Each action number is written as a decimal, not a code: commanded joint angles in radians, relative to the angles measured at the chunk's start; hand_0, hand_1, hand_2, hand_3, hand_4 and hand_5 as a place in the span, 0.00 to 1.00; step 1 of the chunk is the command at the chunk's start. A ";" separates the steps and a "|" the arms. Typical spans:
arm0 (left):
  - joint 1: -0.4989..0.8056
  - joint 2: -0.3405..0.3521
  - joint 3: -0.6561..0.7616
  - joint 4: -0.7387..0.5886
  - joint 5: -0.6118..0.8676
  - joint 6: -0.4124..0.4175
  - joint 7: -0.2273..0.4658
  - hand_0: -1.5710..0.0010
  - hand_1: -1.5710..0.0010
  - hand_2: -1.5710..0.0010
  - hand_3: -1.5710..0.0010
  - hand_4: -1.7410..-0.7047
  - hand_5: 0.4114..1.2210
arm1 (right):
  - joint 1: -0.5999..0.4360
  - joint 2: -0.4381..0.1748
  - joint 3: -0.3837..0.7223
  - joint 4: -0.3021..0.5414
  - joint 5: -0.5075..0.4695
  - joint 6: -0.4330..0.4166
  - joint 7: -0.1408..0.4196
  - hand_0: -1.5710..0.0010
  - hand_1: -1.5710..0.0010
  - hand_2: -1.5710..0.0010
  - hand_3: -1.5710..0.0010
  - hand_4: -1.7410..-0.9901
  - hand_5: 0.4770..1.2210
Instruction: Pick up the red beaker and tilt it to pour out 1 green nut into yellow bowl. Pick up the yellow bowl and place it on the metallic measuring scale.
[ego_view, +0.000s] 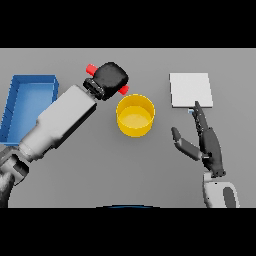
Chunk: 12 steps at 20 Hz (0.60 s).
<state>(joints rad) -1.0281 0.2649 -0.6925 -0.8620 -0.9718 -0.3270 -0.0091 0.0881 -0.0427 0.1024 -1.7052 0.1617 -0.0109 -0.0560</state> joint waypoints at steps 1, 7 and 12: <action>-0.019 -0.005 -0.017 0.020 -0.019 -0.003 -0.015 0.00 0.00 0.00 0.11 0.02 1.00 | 0.008 0.002 0.007 0.000 0.011 -0.003 -0.014 1.00 1.00 1.00 1.00 0.69 0.20; -0.109 -0.007 -0.133 0.063 -0.142 -0.013 -0.112 0.00 0.00 0.00 0.03 0.01 1.00 | -0.001 0.004 0.012 0.003 0.048 -0.032 -0.042 1.00 1.00 1.00 1.00 0.73 0.14; -0.167 -0.012 -0.238 0.099 -0.254 -0.001 -0.172 0.00 0.00 0.00 0.01 0.00 1.00 | -0.005 0.006 0.009 0.012 0.044 -0.032 -0.040 1.00 1.00 1.00 1.00 0.79 0.12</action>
<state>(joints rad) -1.1957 0.2526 -0.9308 -0.7628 -1.2263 -0.3285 -0.1815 0.0835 -0.0358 0.1122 -1.6930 0.2058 -0.0426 -0.0935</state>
